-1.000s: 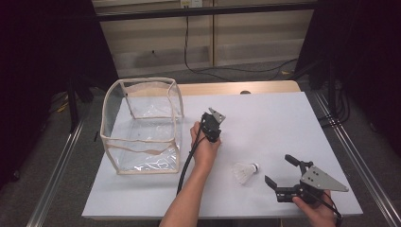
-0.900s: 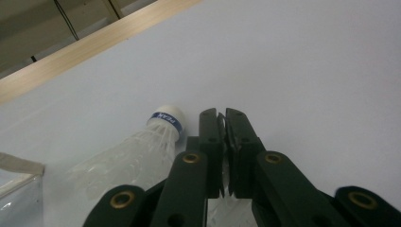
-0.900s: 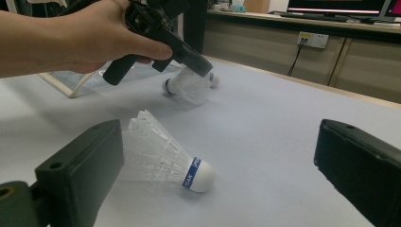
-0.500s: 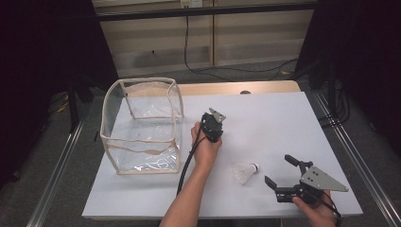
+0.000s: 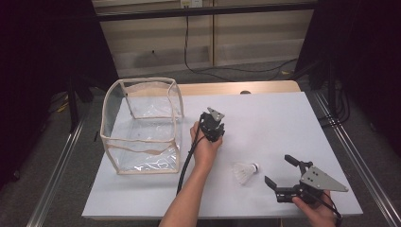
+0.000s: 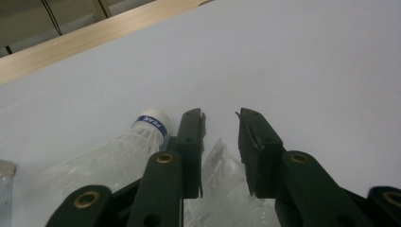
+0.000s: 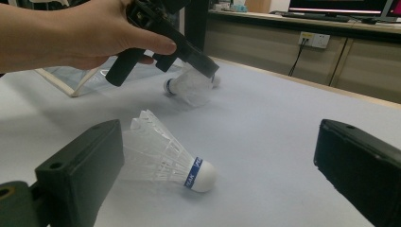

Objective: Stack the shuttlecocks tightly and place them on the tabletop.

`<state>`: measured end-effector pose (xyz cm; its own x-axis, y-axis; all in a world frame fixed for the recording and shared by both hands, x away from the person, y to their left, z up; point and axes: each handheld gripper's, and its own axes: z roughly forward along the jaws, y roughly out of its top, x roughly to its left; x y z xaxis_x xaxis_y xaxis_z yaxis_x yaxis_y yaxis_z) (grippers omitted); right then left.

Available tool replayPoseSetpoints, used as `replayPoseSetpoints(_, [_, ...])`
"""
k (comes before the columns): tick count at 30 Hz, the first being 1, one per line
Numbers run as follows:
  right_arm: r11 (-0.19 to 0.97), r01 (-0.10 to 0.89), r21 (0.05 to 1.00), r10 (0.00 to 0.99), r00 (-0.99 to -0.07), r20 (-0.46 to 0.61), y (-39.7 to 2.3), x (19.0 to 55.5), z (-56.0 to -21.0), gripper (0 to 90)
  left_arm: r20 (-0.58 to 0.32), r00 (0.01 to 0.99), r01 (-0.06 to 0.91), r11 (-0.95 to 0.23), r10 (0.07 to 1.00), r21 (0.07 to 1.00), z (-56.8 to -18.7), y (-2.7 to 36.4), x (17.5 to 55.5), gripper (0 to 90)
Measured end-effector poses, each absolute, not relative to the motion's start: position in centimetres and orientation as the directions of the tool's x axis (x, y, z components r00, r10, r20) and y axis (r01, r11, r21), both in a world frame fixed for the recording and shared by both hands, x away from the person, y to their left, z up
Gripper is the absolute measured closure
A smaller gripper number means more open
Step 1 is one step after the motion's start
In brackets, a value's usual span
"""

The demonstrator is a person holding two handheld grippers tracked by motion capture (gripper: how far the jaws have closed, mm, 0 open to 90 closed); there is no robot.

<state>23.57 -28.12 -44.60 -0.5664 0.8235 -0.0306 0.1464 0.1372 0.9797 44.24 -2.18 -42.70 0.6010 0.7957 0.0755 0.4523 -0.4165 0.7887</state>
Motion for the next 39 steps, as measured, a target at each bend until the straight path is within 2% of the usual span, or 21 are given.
replayPoseSetpoints(14, [0.135, 0.149, 0.980, 0.825, -0.564, -0.028, -28.1, 23.5, -44.6, 2.0, -0.030, 0.593, 0.486, -0.327, 0.805, 0.810, -41.8, -1.9, 43.8, 61.4])
replayPoseSetpoints(24, [0.139, 0.144, 0.980, 0.824, -0.566, -0.033, -28.1, 23.6, -44.6, 2.0, -0.115, 0.610, 0.509, -0.276, 0.784, 0.815, -40.9, -1.7, 42.9, 49.9])
replayPoseSetpoints(37, [0.142, 0.145, 0.979, 0.823, -0.567, -0.035, -28.1, 23.5, -44.6, 1.9, -0.192, 0.667, 0.526, -0.272, 0.720, 0.806, -40.2, -1.8, 41.7, 29.9])
replayPoseSetpoints(39, [0.142, 0.142, 0.980, 0.822, -0.568, -0.036, -28.1, 23.5, -44.6, 1.9, -0.233, 0.674, 0.535, -0.246, 0.701, 0.808, -40.3, -1.8, 41.6, 27.5])
